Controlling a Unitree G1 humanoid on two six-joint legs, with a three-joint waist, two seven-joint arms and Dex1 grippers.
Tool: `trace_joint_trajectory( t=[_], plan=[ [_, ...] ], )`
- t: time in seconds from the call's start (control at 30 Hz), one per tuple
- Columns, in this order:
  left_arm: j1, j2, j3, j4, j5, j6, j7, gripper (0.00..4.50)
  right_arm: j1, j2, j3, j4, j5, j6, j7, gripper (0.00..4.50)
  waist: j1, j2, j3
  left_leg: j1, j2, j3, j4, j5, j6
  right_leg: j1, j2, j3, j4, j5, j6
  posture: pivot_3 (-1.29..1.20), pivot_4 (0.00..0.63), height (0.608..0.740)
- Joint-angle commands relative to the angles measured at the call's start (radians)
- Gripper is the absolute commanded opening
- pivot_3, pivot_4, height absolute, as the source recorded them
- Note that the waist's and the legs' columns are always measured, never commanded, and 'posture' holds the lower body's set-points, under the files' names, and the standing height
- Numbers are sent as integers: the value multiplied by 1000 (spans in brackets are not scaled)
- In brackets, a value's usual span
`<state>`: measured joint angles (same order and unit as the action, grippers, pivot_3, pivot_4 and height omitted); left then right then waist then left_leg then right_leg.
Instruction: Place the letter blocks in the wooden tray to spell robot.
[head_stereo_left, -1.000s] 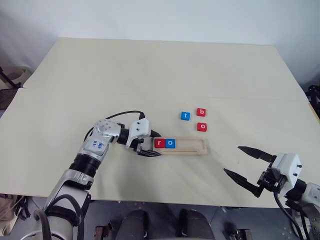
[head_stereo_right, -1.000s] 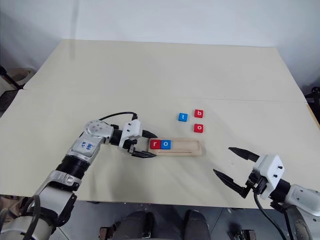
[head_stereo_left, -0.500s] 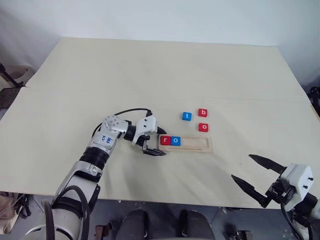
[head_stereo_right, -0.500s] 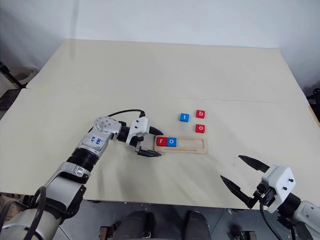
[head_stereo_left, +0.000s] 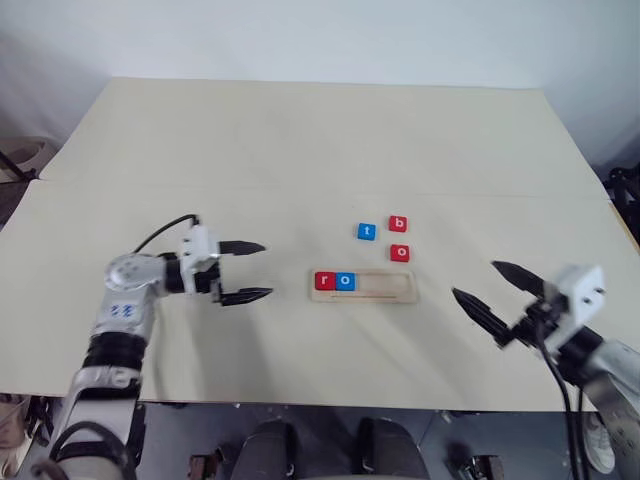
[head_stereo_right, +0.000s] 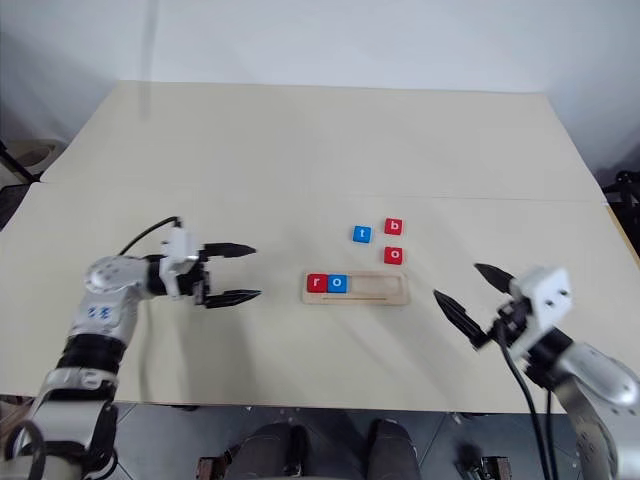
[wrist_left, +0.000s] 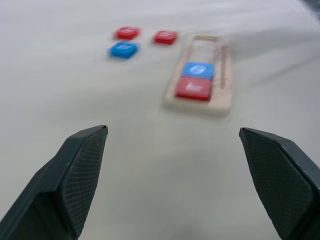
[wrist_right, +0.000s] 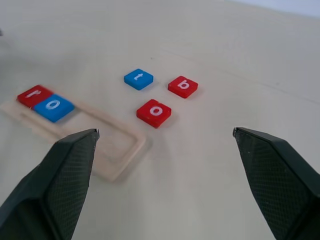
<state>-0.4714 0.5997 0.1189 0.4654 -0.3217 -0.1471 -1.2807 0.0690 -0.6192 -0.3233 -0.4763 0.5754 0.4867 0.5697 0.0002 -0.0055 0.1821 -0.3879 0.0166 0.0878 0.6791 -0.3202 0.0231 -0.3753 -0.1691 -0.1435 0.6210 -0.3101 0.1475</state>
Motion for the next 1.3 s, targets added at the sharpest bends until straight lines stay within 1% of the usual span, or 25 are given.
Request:
trace_joint_trajectory(
  t=[0.03, 0.17, 0.33, 0.47, 0.73, 1.13, 1.2, 1.3],
  plan=[
    [86, 21, 67, -143, -81, 48, 27, 4476, -110, 2, 54, 20, -14, 112, -89, 4500, 2, 0, 0, 0, 0, 0, 0, 0, 0, 0, 0, 0, 0, 0, 0, 0, 150, 740],
    [206, 23, 142, -279, -154, 111, 87, 4476, -269, 46, 131, 98, -46, 201, -168, 4500, -1, 0, 0, -1, 1, 0, 0, 0, 1, 0, -1, 0, 0, 0, 0, 0, 150, 740],
    [271, 18, 159, -375, -171, 143, 142, 4476, -333, 55, 155, 95, -50, 265, -194, 4500, 4, 0, 0, -2, 1, 0, 0, -1, 1, -1, -1, 0, 0, 0, 0, 0, 150, 740],
    [284, 20, 147, -424, -201, 191, 143, 4476, -355, 51, 155, 97, -50, 293, -195, 4500, -1, 0, 0, -1, -1, 1, -1, -1, 1, -1, -1, 0, 0, 0, 0, 0, 150, 740],
    [264, 7, 128, -472, -209, 214, 163, 4476, -424, 85, 192, 102, -51, 343, -204, 4500, -3, 0, 0, -1, -1, 2, -1, -1, 0, -2, 0, 1, 0, 0, 0, 0, 150, 740],
    [269, -6, 114, -494, -200, 211, 187, 4476, -435, 83, 216, 127, -98, 328, -193, 4500, -3, 0, 0, -1, -1, 3, -1, -1, 0, -2, 0, 2, -1, 0, 0, 0, 150, 740],
    [269, -9, 110, -496, -199, 209, 192, 4476, -445, 96, 220, 133, -102, 337, -204, 4500, -2, 0, 0, -1, -1, 3, -1, -1, 0, -2, 0, 2, -1, 0, 0, 0, 150, 740],
    [267, -13, 102, -498, -193, 206, 199, 4476, -495, 151, 232, 157, -109, 416, -274, 4500, -4, 0, 0, -1, -1, 3, -1, -1, 0, -2, 0, 2, -1, 0, 0, 0, 150, 740]
  ],
)
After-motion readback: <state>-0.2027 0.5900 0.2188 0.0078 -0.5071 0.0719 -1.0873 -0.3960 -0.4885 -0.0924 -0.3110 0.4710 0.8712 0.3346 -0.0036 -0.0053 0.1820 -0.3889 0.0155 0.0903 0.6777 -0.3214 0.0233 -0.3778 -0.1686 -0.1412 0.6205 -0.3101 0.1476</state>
